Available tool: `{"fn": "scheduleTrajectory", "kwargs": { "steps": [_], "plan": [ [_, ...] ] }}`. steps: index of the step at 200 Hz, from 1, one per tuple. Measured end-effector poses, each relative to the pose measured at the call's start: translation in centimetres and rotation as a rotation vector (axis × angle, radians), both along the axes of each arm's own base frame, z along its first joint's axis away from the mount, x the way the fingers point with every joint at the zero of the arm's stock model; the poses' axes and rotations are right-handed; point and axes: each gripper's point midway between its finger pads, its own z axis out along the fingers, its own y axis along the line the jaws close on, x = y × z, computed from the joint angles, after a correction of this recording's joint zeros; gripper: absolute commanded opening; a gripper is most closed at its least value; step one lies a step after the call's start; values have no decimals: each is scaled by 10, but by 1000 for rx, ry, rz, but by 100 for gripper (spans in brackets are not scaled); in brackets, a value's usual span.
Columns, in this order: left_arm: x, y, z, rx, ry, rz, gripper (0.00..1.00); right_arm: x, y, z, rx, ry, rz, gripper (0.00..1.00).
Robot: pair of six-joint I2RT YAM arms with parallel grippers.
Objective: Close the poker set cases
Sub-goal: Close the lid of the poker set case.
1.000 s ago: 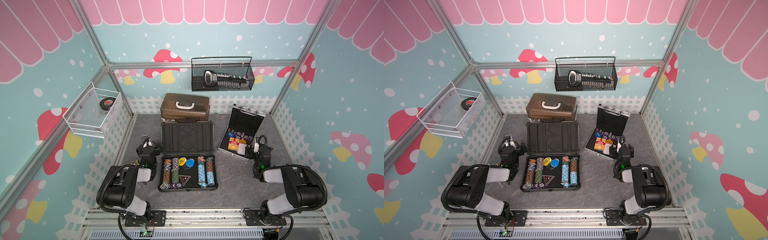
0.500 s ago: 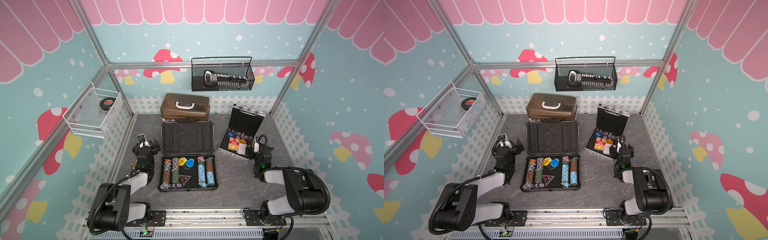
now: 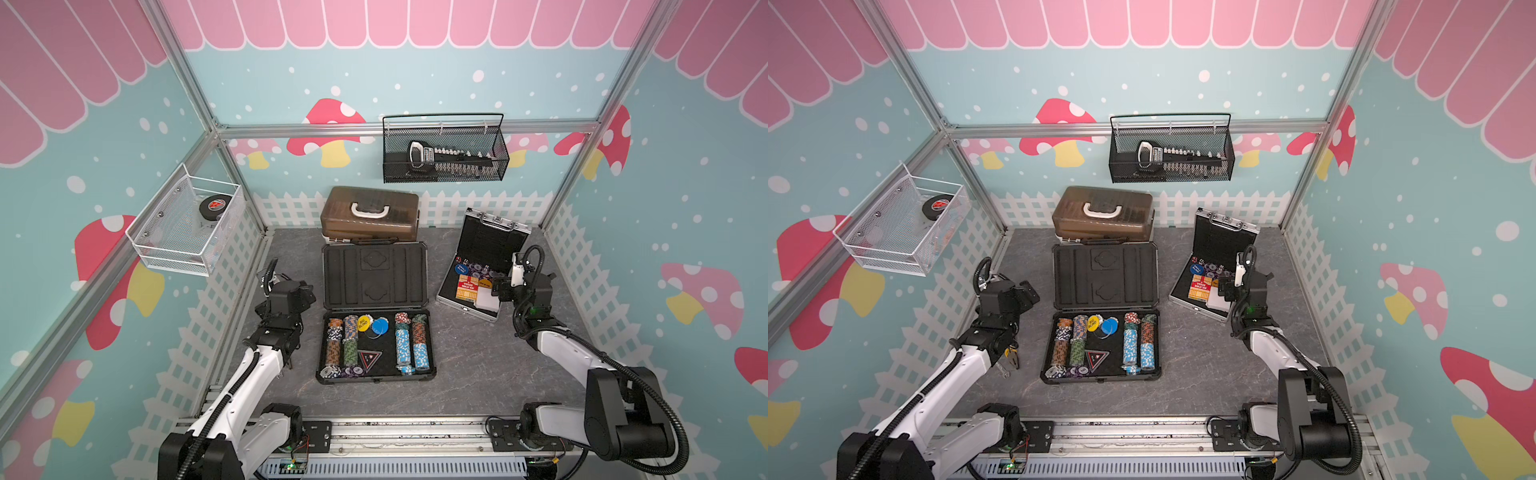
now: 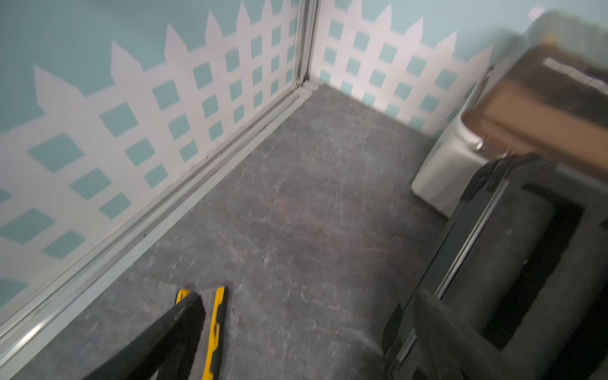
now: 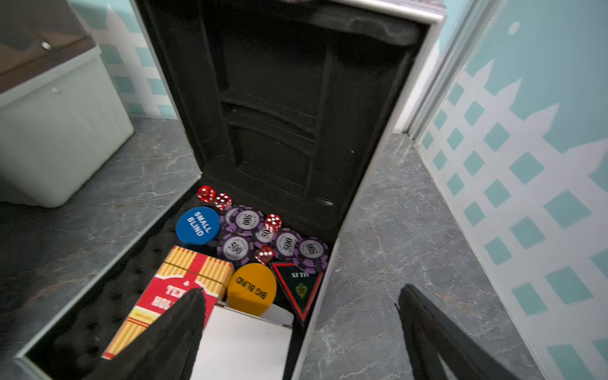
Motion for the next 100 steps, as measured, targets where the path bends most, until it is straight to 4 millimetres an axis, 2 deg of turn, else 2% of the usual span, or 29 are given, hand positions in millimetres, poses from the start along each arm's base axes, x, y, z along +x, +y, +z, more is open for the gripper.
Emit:
{"fn": "scheduleTrajectory", "kwargs": {
  "steps": [24, 43, 60, 100],
  "plan": [
    [-12, -16, -29, -16, 145, -38, 99, 11, 26, 15, 41, 9, 72, 93],
    [-20, -29, -40, -32, 206, -83, 99, 16, 50, 24, 64, 24, 138, 92],
    [-25, -37, -41, -59, 219, -110, 99, 19, 73, 31, 71, 37, 202, 92],
    [-33, -50, -30, -143, 167, -155, 99, 16, 138, 47, 90, 56, 385, 88]
  ]
}}
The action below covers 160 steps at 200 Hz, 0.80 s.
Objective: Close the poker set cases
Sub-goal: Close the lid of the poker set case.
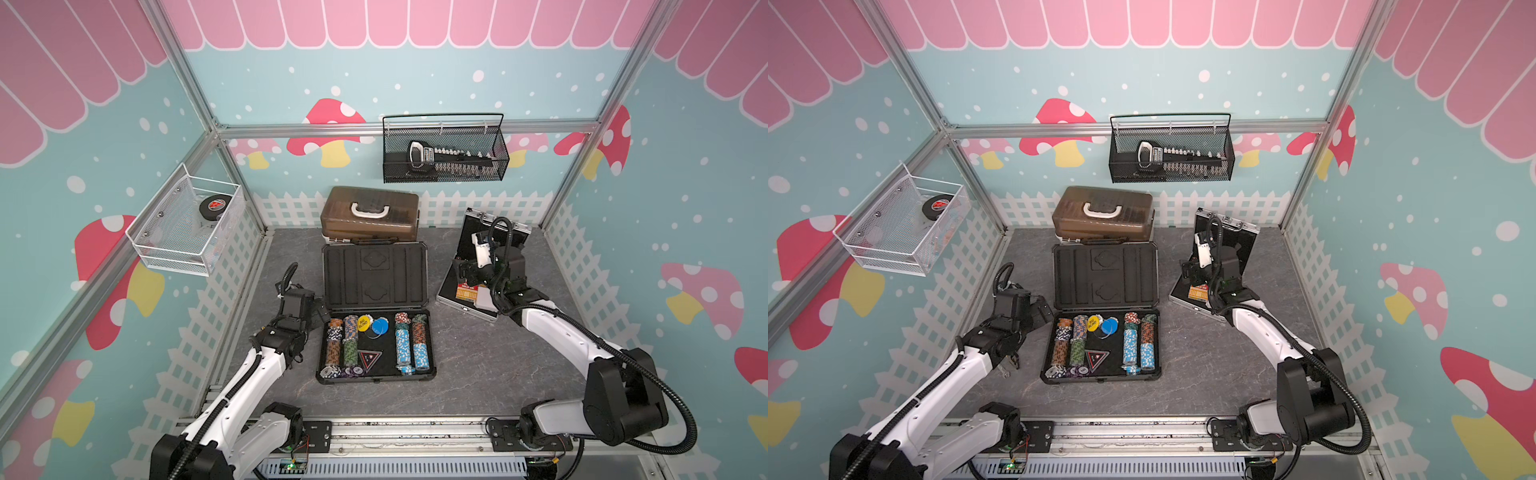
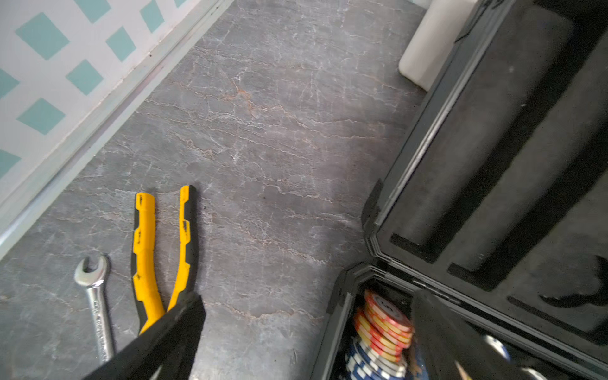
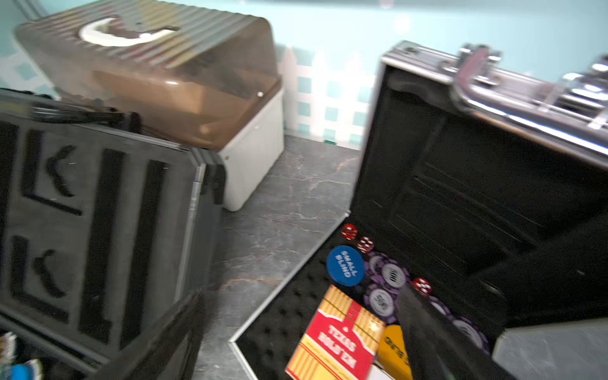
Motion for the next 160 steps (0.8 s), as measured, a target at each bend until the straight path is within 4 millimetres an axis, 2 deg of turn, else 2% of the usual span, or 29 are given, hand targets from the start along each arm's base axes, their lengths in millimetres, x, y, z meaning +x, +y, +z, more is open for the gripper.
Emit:
{"fn": "scheduleTrajectory", "kwargs": {
  "steps": [36, 78, 114, 160],
  "plan": [
    [-7, -6, -1, -44, -8, -20, 99, 10, 41, 7, 37, 14, 109, 87],
    [-10, -9, -4, -69, -6, -30, 99, 32, 72, 6, 58, 37, 156, 86],
    [-11, -11, -5, -77, 0, -37, 99, 48, 86, -5, 51, 69, 162, 84],
    [-11, -12, -6, -77, 4, -40, 99, 64, 94, -32, 19, 124, 139, 80]
  ]
}}
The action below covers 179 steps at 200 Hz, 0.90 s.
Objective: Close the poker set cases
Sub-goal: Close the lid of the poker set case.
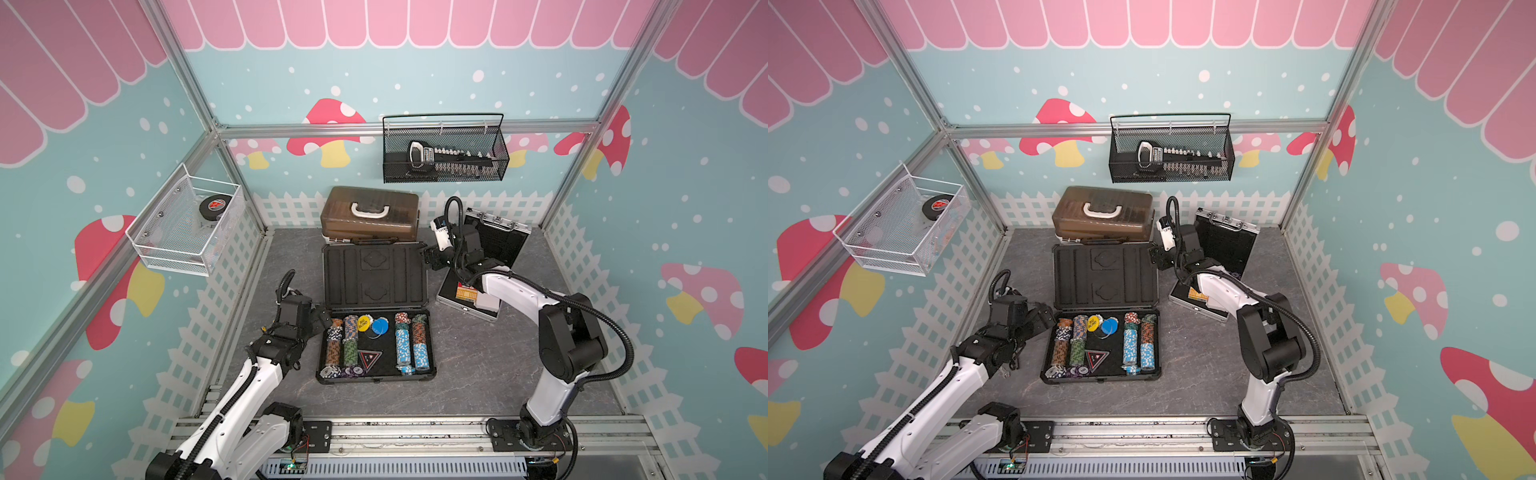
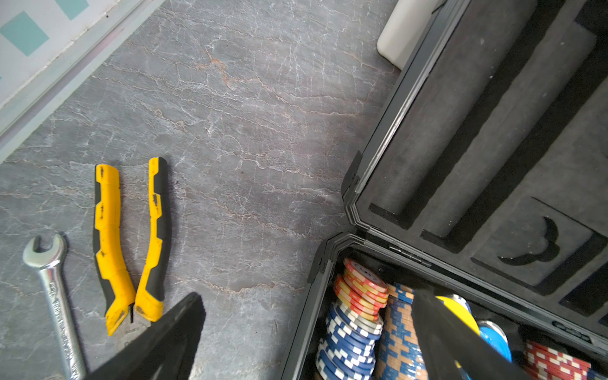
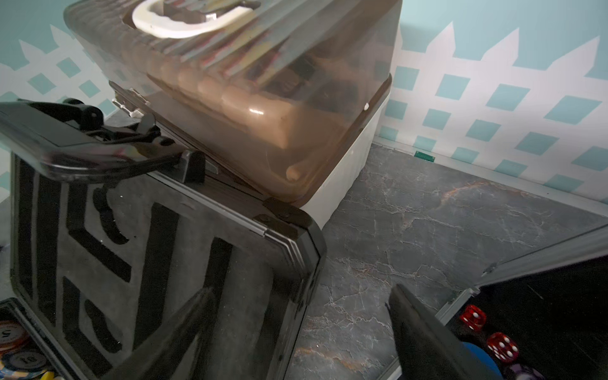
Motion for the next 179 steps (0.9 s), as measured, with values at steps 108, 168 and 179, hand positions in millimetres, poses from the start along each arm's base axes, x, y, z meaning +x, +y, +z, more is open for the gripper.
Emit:
{"fn": "scheduleTrajectory", "kwargs": {
  "steps": [108, 168, 179],
  "plan": [
    [-1, -8, -1, -33, 7, -32, 99, 17, 6, -15, -43, 13, -42, 39],
    [-4, -32, -3, -46, 19, -141, 99, 18, 11, -18, -50, 32, -74, 11],
    [-6, -41, -2, -42, 18, -183, 99, 18, 10, -18, -56, 35, -80, 9]
  ]
}}
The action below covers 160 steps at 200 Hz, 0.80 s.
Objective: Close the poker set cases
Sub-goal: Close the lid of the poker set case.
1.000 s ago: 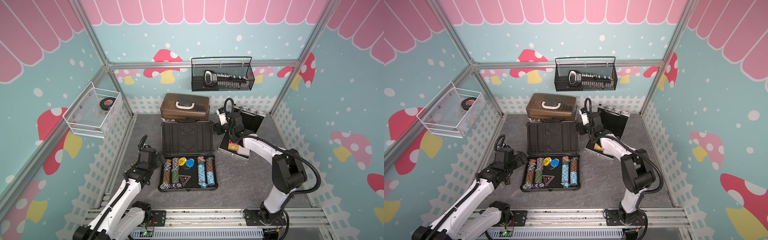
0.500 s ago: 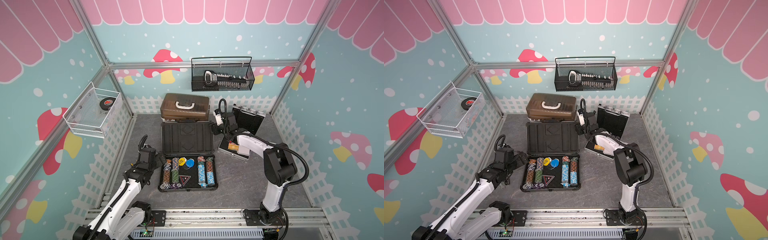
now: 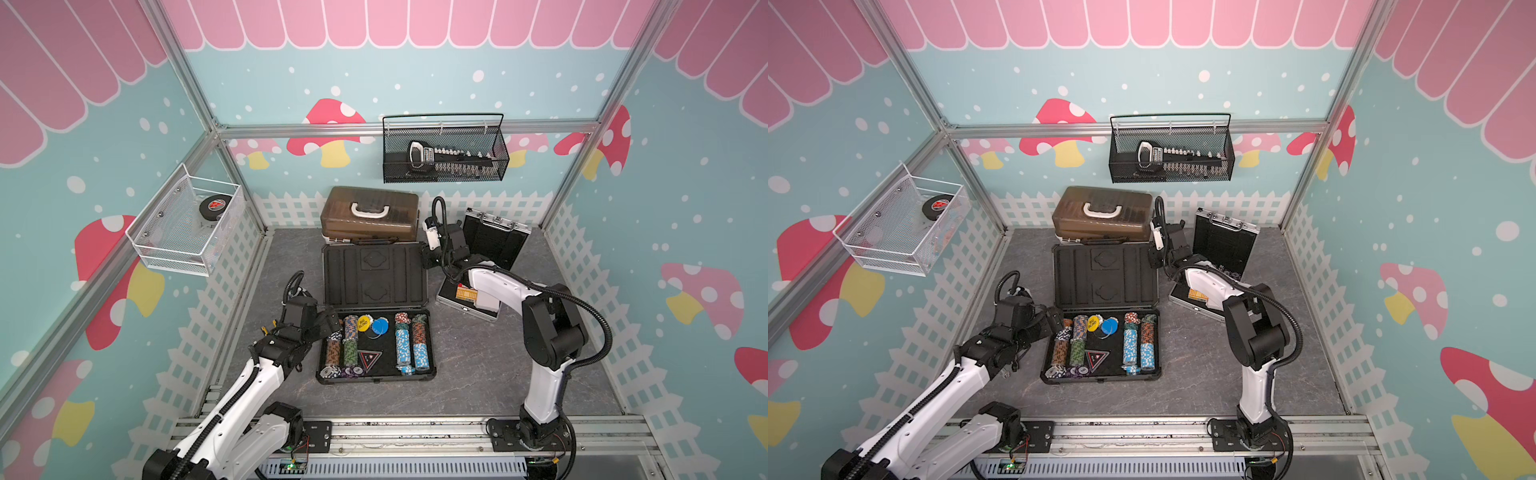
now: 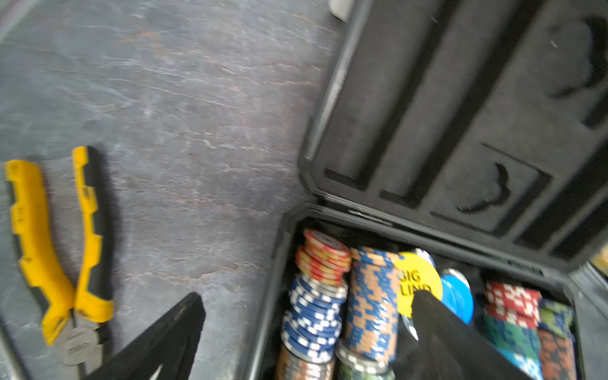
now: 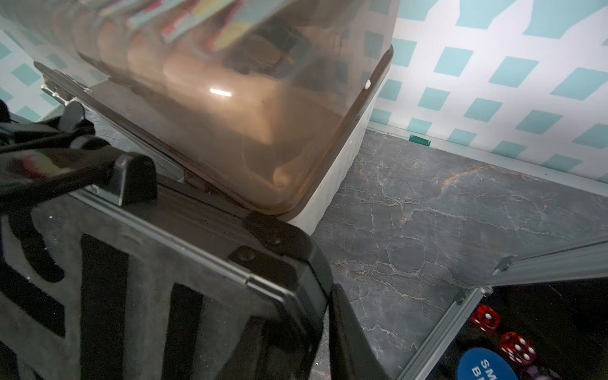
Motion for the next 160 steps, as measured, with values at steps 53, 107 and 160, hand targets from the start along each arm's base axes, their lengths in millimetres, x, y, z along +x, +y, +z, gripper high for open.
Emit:
{"fn": "scheduleTrajectory", "kwargs": {
  "steps": [53, 107, 160],
  "plan": [
    [-7, -36, 4, 31, -17, -158, 99, 0, -1, 1, -28, 2, -30, 0],
    [-13, -61, 11, 49, -38, -256, 99, 1, -1, 2, -54, 12, -45, 0],
    [-14, -67, 10, 70, -35, -274, 99, 18, 8, 5, -75, 2, -35, 0]
  ]
}}
